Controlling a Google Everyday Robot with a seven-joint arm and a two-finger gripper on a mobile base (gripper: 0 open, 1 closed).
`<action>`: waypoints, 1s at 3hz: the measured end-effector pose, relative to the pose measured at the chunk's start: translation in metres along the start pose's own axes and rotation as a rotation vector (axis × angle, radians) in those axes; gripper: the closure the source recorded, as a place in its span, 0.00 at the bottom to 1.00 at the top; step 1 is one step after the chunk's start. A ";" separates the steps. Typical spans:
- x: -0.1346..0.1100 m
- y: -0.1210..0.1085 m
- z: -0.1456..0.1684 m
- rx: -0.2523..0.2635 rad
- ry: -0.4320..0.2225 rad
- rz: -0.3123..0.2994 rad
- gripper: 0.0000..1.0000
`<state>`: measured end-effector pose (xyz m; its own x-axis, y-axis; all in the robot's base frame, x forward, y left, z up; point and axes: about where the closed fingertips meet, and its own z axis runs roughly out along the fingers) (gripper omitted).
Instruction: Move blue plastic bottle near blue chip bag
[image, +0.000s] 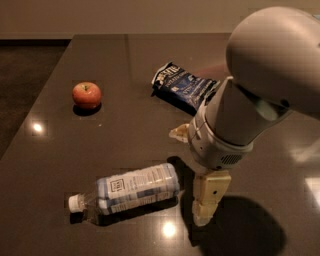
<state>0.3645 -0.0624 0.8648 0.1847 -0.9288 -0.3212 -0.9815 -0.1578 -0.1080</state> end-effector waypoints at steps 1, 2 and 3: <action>-0.018 0.001 0.022 -0.013 -0.022 -0.037 0.00; -0.037 0.000 0.036 -0.030 -0.031 -0.067 0.00; -0.050 0.000 0.044 -0.053 -0.026 -0.082 0.17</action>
Offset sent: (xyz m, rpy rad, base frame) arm -0.0060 0.0716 -0.0332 0.0282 0.0258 0.1148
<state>0.3572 -0.0013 0.8399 0.2655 -0.9029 -0.3380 -0.9641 -0.2515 -0.0855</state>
